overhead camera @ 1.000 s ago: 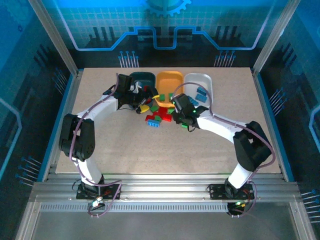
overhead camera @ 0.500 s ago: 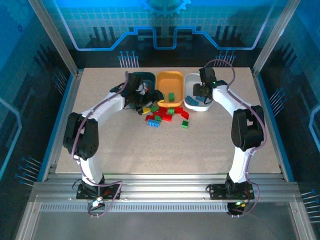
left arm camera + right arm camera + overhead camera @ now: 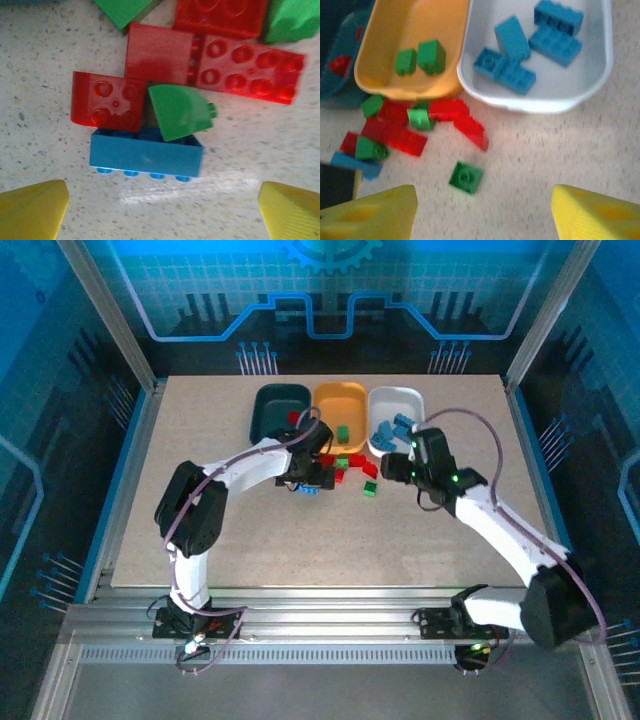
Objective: Sort the legos into containers by color
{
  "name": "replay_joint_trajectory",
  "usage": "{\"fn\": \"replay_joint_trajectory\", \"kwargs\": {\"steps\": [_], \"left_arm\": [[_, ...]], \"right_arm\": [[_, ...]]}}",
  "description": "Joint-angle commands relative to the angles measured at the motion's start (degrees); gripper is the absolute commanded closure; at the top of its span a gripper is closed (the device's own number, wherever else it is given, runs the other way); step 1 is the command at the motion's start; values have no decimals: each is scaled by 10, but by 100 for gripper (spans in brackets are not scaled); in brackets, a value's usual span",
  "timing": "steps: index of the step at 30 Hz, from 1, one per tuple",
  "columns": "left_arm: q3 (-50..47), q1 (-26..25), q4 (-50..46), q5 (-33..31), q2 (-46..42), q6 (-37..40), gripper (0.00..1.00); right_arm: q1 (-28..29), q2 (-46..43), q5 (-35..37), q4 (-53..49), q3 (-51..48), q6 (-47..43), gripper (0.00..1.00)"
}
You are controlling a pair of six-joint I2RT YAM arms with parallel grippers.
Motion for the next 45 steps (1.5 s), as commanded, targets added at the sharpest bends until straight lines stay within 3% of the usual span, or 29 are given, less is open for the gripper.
{"fn": "replay_joint_trajectory", "kwargs": {"steps": [1, 8, 23, 28, 34, 45], "left_arm": [[-15, -5, -9, -48, 22, 25, 4], [-28, -5, 22, -54, 40, 17, 14], [5, -5, 46, -51, 72, 51, 20], [8, -5, 48, -45, 72, 50, 29], [-12, -7, 51, -40, 45, 47, 44], [30, -73, -2, -29, -42, 44, 47]], "right_arm": [[13, -53, 16, 10, -66, 31, 27], [18, -128, 56, 59, -144, 52, 25], [25, -99, 47, 79, -155, 58, 26], [28, -95, 49, 80, -154, 57, 26], [29, -92, 50, 81, -153, 57, 26], [17, -65, 95, 45, -146, 97, 26]]}}
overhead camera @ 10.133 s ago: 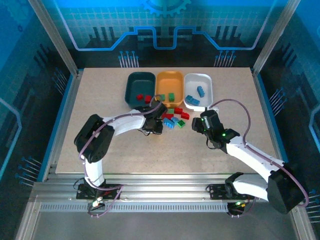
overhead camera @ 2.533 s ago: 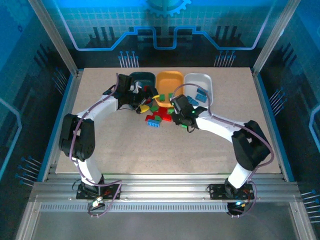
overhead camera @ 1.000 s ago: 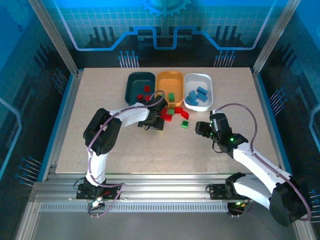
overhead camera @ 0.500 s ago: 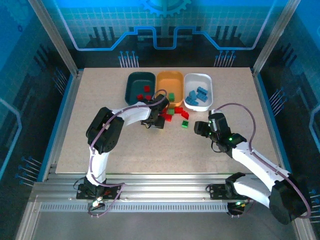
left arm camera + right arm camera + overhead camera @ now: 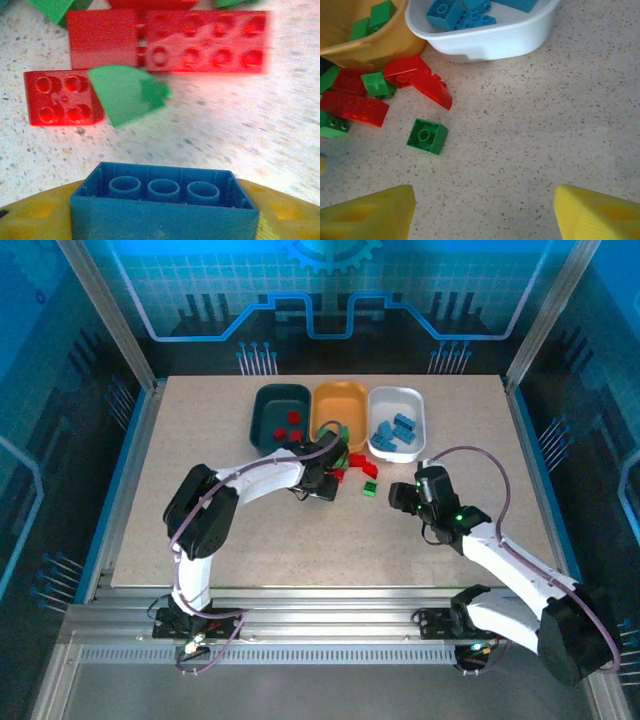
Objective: Sort the legos into containers by color
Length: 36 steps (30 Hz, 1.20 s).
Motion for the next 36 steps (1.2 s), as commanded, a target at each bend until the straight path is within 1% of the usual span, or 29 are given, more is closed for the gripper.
{"fn": "replay_joint_trajectory", "kwargs": {"steps": [1, 4, 8, 11, 14, 17, 20, 25, 26, 27, 29, 30, 31, 33, 36], "left_arm": [[58, -14, -30, 19, -31, -3, 47], [142, -14, -35, 54, 6, -6, 47], [295, -14, -39, 115, 105, -3, 47], [413, -13, -38, 140, 190, -7, 47], [511, -13, -23, 163, 264, -9, 47], [563, -13, 14, 172, 305, -16, 47], [585, -10, 52, 172, 328, -25, 47], [624, -3, 68, 170, 360, -33, 46], [624, -2, 72, 169, 363, -33, 43], [625, -1, 76, 168, 365, -35, 33], [626, 1, 81, 163, 367, -35, 20], [628, 1, 82, 157, 365, -34, 6], [631, 2, 81, 150, 364, -32, 1], [634, 4, 82, 148, 354, -30, 1], [619, 3, 80, 153, 316, -31, 1]], "right_arm": [[-13, 18, 30, -20, 3, 44, 25], [-46, 24, 13, -19, -10, 76, 24], [-79, 30, -13, 0, -34, 111, 20], [-91, 27, -9, -2, -40, 124, 20], [-97, 4, 5, 0, -54, 136, 18], [-98, -23, 13, 5, -70, 142, 17], [-98, -38, 12, 10, -75, 141, 16], [-99, -23, -9, 20, -71, 134, 16], [-99, -18, -14, 22, -69, 133, 16], [-99, -13, -17, 22, -67, 132, 16], [-99, -9, -19, 20, -64, 128, 16], [-99, -9, -18, 19, -63, 127, 16], [-99, -12, -16, 17, -63, 126, 16], [-100, -22, -9, 12, -63, 123, 16], [-100, -42, 1, 9, -70, 122, 15]]}}
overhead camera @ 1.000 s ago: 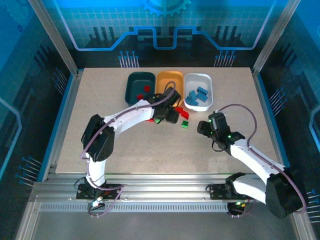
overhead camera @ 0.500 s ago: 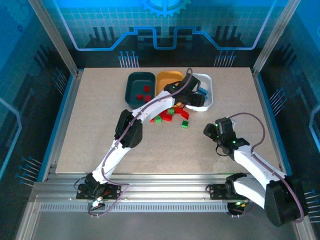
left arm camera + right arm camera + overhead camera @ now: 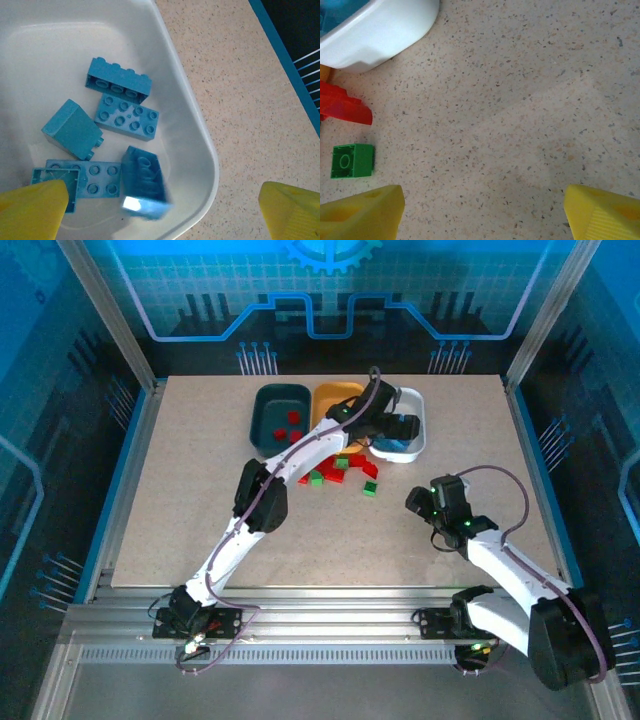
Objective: Sort the legos into containers by color
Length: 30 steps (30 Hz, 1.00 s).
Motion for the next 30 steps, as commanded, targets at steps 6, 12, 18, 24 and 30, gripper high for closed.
{"fn": "replay_joint_trajectory", "kwargs": {"steps": [6, 12, 18, 24, 30], "left_arm": [[-188, -22, -2, -31, -192, 6, 1], [-454, -47, 29, -76, -298, -6, 6], [-443, -85, -14, -81, -245, 6, 8], [-373, -91, -59, -126, -167, 7, 14], [-358, -93, -78, -177, -136, 8, 26]], "right_arm": [[-9, -38, 32, -17, -3, 10, 15], [-20, -75, 74, -52, -16, 54, 12], [-25, -103, 80, -49, -29, 67, 11], [-29, -139, 87, -52, -40, 63, 9], [-32, -146, 77, -38, -51, 63, 8]]}}
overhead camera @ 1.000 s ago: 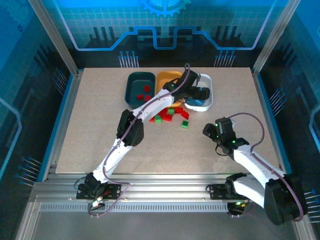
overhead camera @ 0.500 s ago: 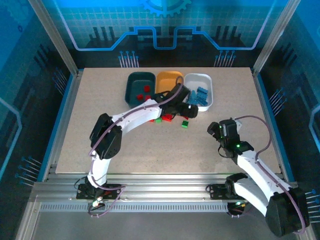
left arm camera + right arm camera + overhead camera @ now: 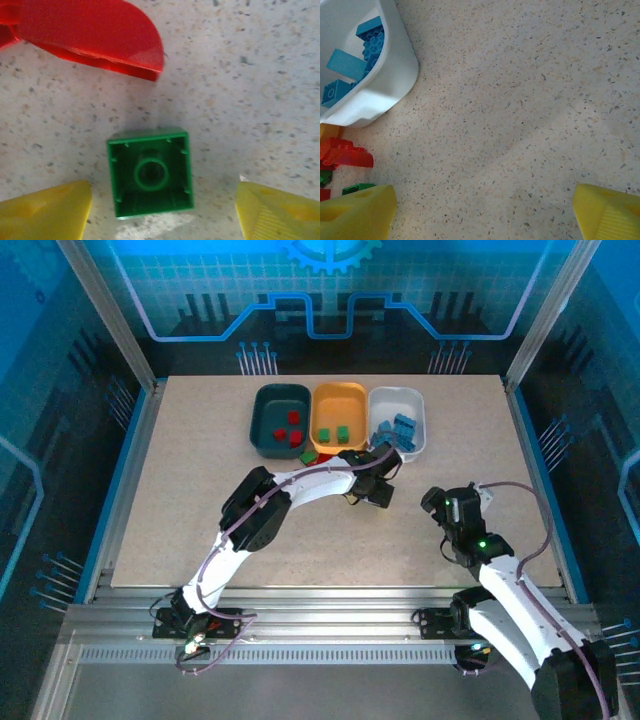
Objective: Sort the legos into containers by color
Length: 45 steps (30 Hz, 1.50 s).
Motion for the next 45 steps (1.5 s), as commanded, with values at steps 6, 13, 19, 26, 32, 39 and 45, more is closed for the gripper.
{"fn": "replay_joint_trajectory", "kwargs": {"steps": [6, 13, 19, 26, 32, 39, 45], "left_arm": [[7, 0, 10, -60, 15, 29, 43], [5, 1, 67, -65, 22, 96, 54], [3, 0, 67, -63, 6, 109, 75], [-31, 28, 65, -67, -110, 112, 82], [-13, 160, 14, -36, -148, 68, 88], [-3, 258, -7, 50, -141, 47, 89], [46, 269, -4, 117, -104, 44, 89]], "right_arm": [[-10, 22, -10, 15, -3, 4, 8], [-11, 36, -20, 21, 1, 0, 8], [-11, 32, -17, 21, 1, -3, 8], [-11, 34, -23, 31, -2, -5, 8], [-11, 49, -28, 36, 0, -8, 8], [-12, 58, -34, 44, 0, -9, 8], [-12, 68, -39, 50, 0, -11, 8]]}}
